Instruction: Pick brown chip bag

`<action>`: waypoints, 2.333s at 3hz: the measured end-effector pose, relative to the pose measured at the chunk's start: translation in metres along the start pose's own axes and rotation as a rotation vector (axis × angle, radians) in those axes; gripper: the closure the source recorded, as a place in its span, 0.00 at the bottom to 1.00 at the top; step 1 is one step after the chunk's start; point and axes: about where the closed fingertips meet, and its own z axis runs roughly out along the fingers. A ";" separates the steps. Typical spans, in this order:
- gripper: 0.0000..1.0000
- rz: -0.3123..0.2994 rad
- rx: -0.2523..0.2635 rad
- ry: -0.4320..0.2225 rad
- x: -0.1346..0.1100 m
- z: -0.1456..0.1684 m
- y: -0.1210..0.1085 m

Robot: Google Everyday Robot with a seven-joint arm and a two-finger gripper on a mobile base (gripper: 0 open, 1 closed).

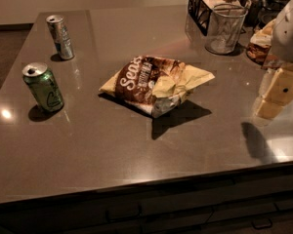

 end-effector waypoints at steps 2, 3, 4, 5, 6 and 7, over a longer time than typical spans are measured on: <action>0.00 -0.005 0.010 -0.006 -0.012 0.012 -0.007; 0.00 -0.043 0.013 -0.007 -0.029 0.028 -0.023; 0.00 -0.090 0.006 0.004 -0.050 0.046 -0.041; 0.00 -0.117 -0.026 0.003 -0.072 0.074 -0.049; 0.00 -0.117 -0.070 -0.002 -0.088 0.097 -0.039; 0.00 -0.103 -0.108 0.008 -0.098 0.119 -0.031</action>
Offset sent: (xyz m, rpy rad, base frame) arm 0.0326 0.0268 -0.0236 0.0037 -0.0091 0.0121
